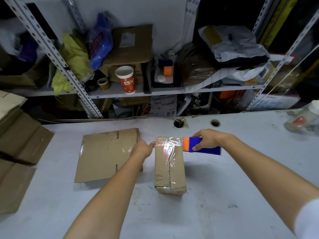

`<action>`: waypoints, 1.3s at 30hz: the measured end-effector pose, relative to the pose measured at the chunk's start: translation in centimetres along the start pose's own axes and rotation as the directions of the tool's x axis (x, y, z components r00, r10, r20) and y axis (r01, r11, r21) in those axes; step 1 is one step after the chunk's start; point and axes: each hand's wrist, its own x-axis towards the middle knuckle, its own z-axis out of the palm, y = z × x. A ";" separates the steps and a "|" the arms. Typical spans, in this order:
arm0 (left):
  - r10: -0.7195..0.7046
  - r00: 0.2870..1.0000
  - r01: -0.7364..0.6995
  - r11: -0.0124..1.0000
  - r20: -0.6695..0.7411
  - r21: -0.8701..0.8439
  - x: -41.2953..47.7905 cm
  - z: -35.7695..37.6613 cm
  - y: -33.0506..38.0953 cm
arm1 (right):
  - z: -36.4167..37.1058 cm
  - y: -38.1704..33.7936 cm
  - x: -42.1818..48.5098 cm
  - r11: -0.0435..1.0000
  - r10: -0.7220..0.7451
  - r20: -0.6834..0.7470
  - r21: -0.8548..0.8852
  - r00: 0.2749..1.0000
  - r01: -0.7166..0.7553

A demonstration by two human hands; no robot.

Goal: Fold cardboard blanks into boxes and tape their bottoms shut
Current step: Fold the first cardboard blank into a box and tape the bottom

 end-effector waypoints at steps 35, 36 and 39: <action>0.220 0.961 -0.121 0.877 0.165 -0.464 -3.5 2.3 -0.7 | 15.7 4.3 -2.1 0.967 0.160 -0.151 0.221 0.975 -0.125; 0.210 0.964 -0.114 0.878 0.160 -0.466 -3.6 2.4 -0.6 | 16.3 4.2 -2.2 0.962 0.166 -0.147 0.242 0.975 -0.127; 0.162 0.982 -0.098 0.872 0.094 -0.479 -3.9 2.5 -0.3 | 16.9 4.1 -2.4 0.960 0.201 -0.118 0.220 0.973 -0.171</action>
